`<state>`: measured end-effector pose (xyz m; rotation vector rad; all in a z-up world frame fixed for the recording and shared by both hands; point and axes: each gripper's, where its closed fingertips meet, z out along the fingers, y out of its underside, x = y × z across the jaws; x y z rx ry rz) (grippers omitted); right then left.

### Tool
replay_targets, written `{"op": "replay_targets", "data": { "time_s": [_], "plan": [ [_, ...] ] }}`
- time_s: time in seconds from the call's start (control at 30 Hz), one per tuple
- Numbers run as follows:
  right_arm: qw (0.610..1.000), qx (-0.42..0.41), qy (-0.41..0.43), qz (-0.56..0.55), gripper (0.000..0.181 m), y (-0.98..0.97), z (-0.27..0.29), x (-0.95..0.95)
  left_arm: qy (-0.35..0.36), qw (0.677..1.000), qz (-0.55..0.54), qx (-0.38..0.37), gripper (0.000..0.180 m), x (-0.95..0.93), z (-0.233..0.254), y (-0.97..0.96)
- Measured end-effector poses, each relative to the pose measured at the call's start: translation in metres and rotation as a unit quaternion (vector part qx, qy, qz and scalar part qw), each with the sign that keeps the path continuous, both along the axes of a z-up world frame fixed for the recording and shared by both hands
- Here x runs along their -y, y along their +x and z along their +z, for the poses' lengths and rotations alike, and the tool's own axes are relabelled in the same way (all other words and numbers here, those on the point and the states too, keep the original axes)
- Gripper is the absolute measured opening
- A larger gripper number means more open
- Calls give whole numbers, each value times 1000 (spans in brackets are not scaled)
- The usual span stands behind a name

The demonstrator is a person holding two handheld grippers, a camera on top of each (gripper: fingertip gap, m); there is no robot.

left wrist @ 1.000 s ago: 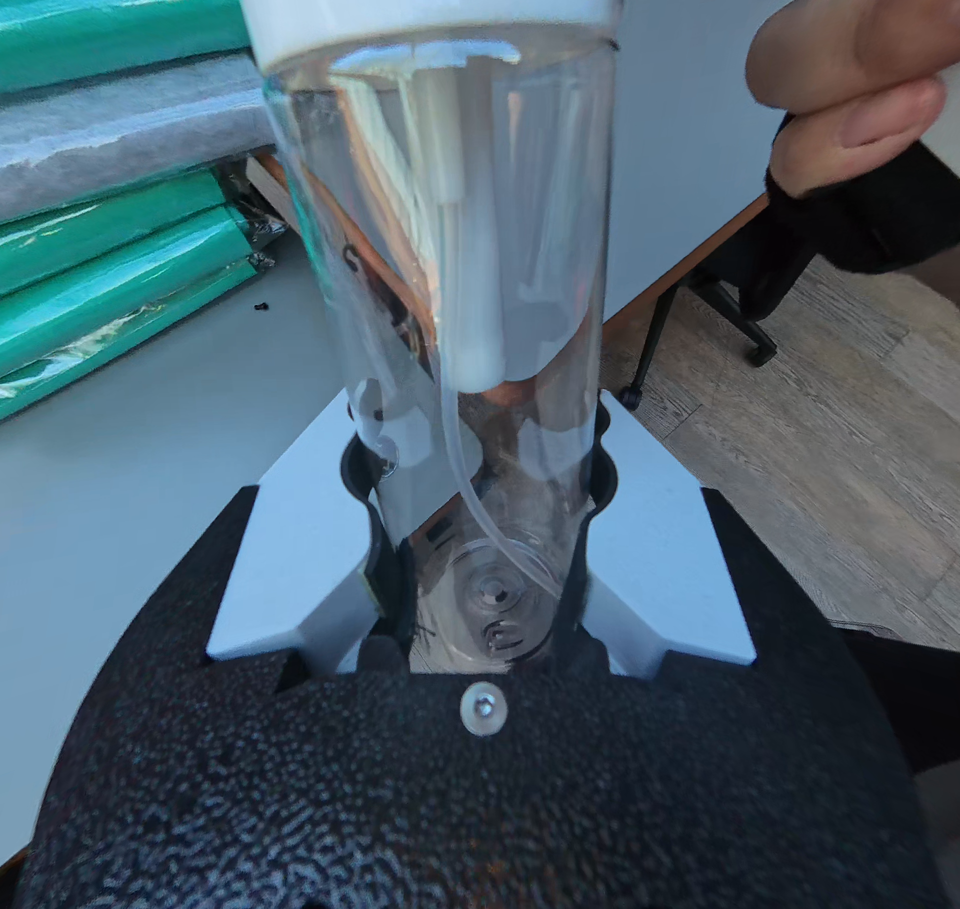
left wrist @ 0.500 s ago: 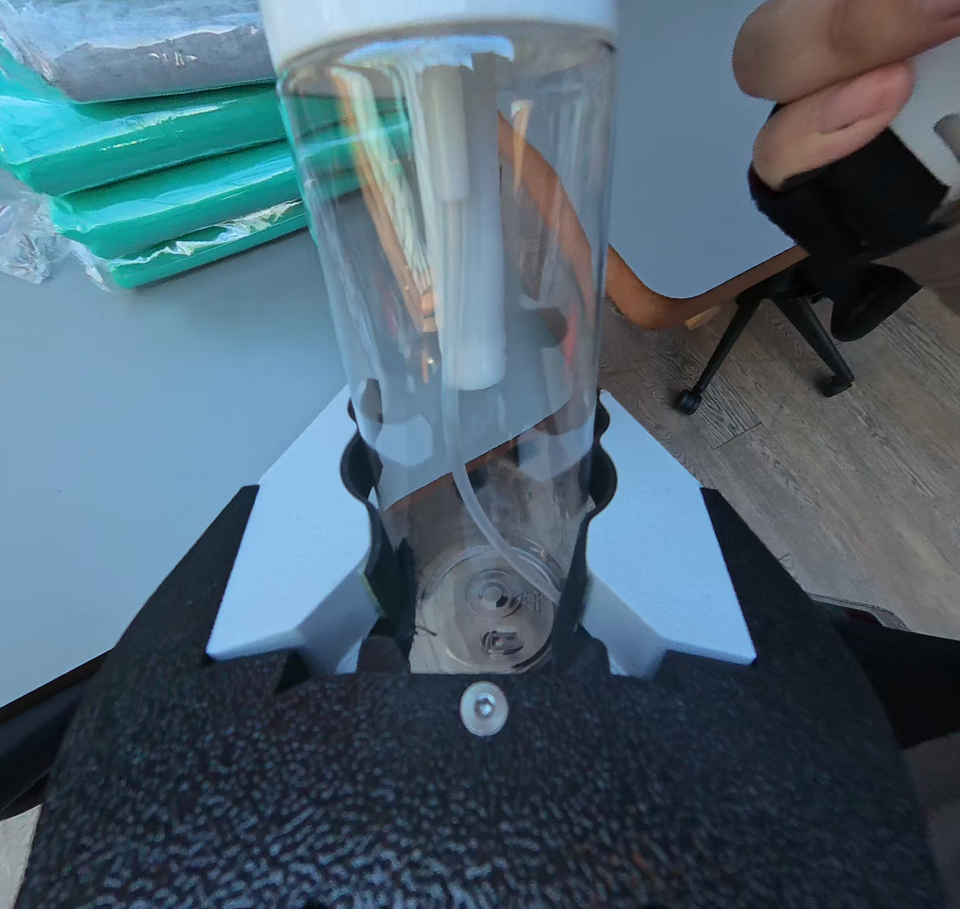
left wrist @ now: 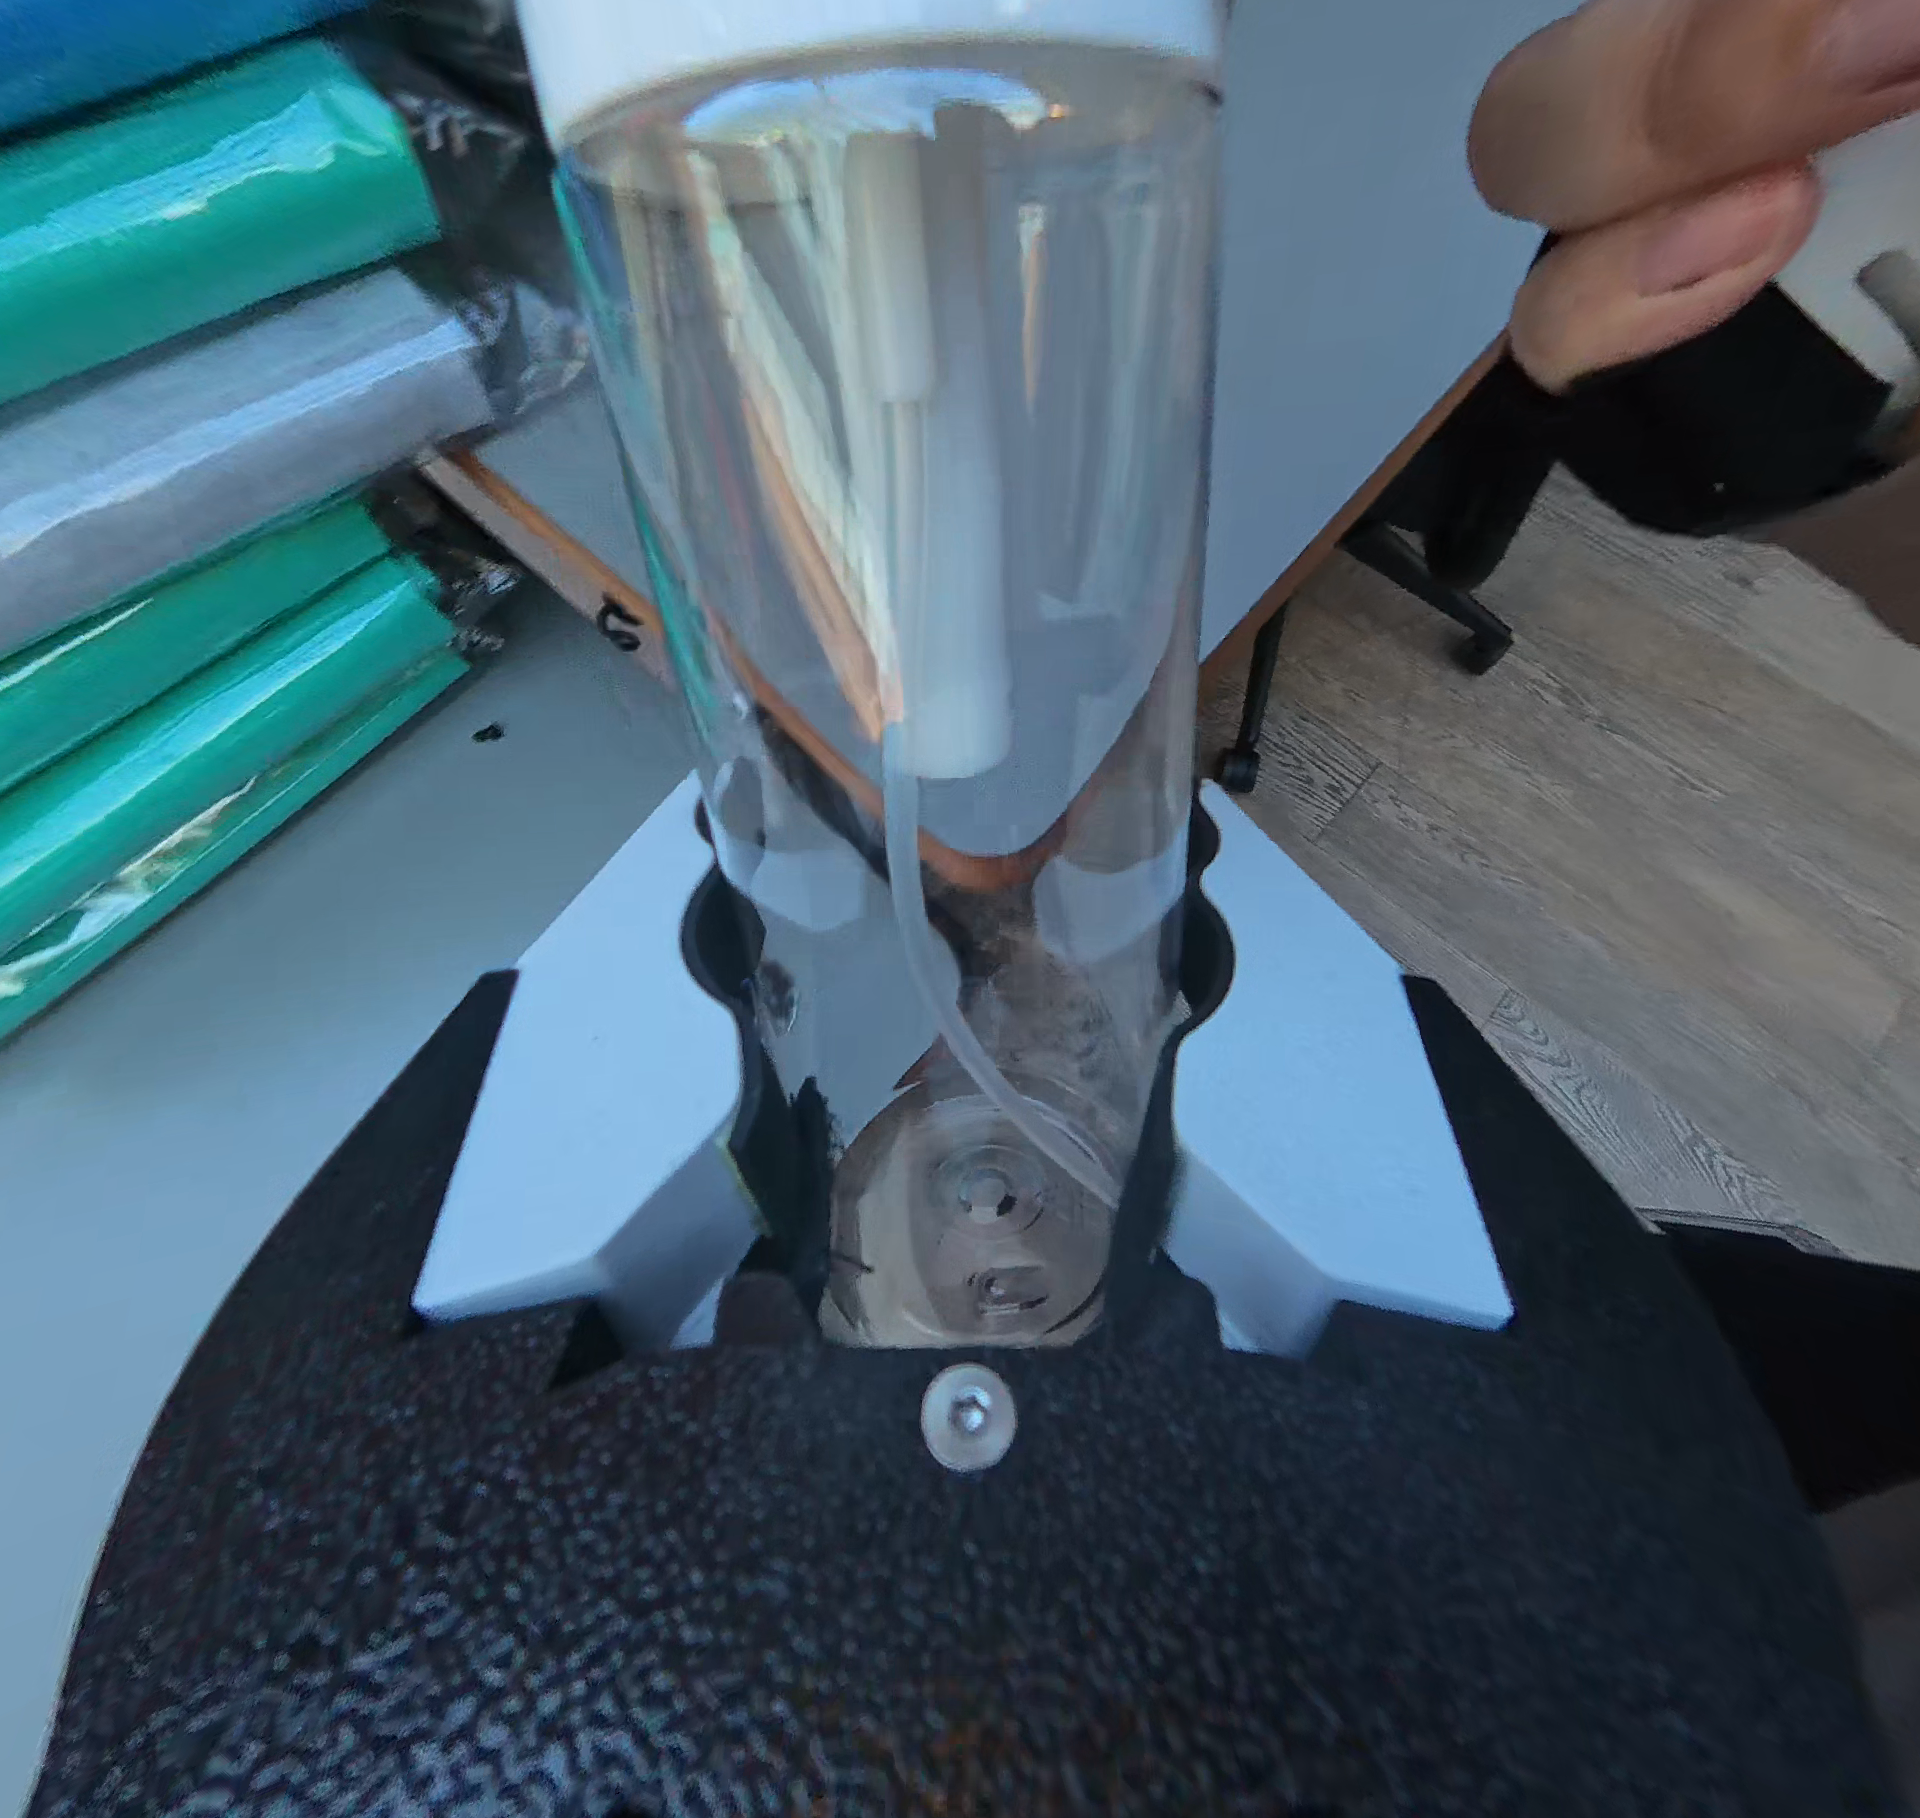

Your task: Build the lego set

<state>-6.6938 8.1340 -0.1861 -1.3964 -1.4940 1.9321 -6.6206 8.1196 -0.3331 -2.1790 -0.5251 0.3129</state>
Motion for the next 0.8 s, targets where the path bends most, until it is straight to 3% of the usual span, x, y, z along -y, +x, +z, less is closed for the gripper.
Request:
{"op": "replay_targets", "data": {
  "time_s": [0.53, 0.67, 0.8],
  "plan": [
    [974, -33, 25, -223, 69, 103, 30, -181, 26, 969, -239, -50, 79, -152, 21, 76],
    [937, -64, 79, -334, 65, 162, 54, -192, 59, 934, -344, -77, 79, -170, 38, 121],
    [871, -96, 120, -466, 66, 254, 85, -178, 106, 869, -470, -113, 80, -167, 64, 197]
  ]
}}
